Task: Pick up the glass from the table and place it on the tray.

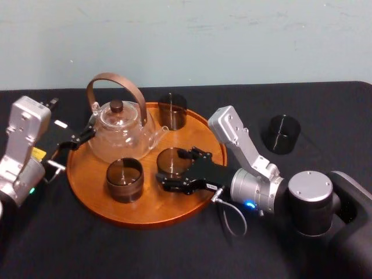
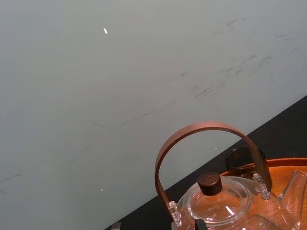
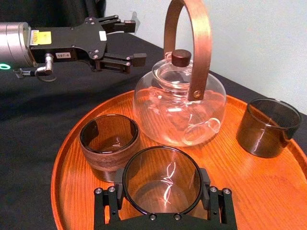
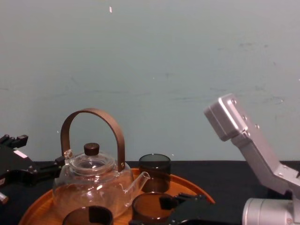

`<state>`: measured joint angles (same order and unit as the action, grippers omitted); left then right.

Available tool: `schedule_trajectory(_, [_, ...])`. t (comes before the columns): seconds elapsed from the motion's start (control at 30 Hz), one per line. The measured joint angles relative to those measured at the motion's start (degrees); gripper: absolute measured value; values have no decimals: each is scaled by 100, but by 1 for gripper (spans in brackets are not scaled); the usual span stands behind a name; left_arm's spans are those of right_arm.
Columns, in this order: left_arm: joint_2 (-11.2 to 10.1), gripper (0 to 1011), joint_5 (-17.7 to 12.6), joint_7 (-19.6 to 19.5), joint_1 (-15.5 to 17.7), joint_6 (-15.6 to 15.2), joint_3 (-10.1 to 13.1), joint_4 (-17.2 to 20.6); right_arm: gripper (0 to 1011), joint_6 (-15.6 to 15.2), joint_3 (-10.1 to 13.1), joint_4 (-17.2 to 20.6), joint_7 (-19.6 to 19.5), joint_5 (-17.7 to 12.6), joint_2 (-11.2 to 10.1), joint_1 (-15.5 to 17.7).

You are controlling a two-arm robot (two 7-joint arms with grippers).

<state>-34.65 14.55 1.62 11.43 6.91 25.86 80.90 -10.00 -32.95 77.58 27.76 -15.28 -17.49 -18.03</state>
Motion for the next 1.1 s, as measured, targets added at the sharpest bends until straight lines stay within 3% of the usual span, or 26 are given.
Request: schedule_trajectory(1.1, [0,1002,0,0,0,0,0,0,905,53,-127,-466,171,-107,189,-127])
